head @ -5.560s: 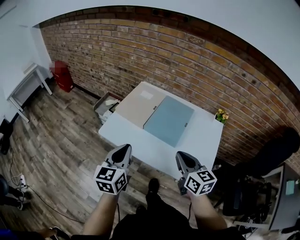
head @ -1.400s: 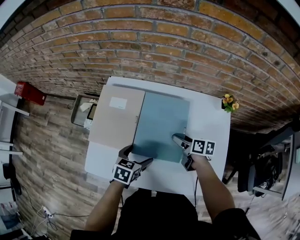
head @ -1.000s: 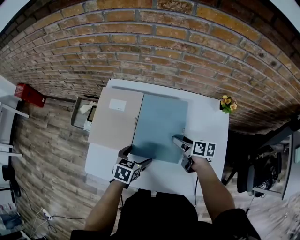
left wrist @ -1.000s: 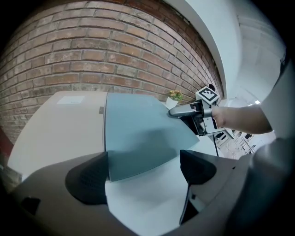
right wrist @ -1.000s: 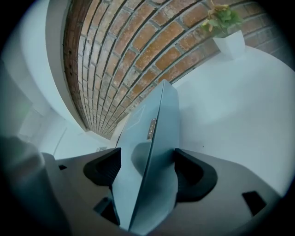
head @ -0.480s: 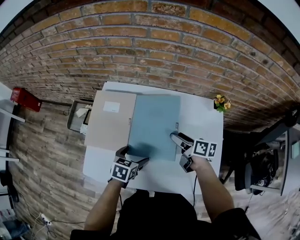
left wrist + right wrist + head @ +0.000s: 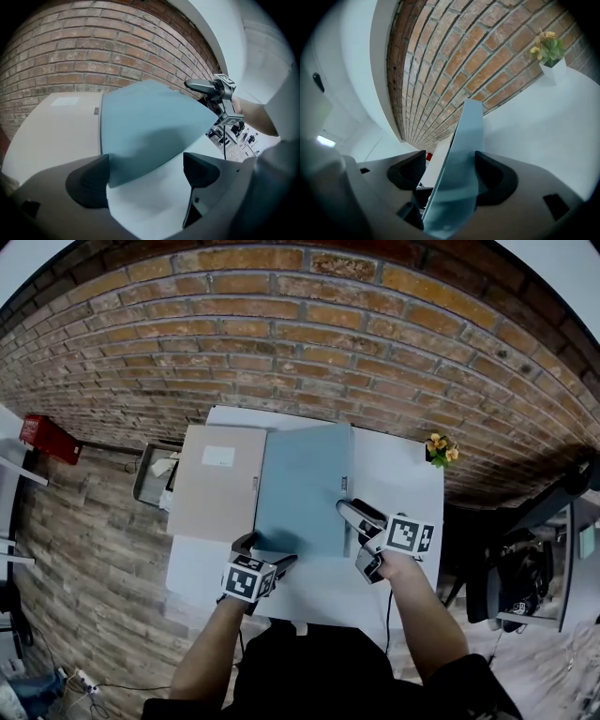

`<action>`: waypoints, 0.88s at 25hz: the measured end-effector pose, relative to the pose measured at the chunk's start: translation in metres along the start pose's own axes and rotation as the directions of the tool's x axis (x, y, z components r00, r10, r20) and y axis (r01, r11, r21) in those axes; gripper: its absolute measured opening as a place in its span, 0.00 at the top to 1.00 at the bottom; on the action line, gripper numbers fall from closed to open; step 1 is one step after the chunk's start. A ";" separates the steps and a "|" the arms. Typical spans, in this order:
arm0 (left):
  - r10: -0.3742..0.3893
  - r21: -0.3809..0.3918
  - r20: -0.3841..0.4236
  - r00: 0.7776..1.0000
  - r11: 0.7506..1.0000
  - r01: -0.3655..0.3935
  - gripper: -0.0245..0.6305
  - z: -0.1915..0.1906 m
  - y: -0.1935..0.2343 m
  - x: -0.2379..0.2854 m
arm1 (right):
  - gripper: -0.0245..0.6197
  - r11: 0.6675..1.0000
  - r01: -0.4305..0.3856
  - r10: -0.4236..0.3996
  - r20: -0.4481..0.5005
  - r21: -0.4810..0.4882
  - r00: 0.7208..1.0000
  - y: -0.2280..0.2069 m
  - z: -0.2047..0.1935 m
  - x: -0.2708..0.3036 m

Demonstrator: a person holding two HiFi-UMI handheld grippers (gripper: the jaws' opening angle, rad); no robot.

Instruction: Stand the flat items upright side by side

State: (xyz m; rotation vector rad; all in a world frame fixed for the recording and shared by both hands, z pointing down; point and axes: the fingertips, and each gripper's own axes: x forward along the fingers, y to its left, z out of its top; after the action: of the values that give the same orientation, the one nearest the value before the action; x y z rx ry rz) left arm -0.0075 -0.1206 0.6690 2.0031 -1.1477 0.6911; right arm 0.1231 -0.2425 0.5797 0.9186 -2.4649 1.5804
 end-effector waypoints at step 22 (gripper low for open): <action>-0.056 -0.023 -0.005 0.998 0.998 0.056 0.21 -0.002 -0.015 0.019 | 0.43 0.981 -0.049 0.051 0.008 -0.190 0.999 0.089 0.028 0.014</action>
State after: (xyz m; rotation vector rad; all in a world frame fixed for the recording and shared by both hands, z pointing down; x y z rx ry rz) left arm 0.0148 -0.1233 0.6797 2.0047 -1.0875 0.6524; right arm 0.0725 -0.2471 0.5006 0.8470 -2.6109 1.3265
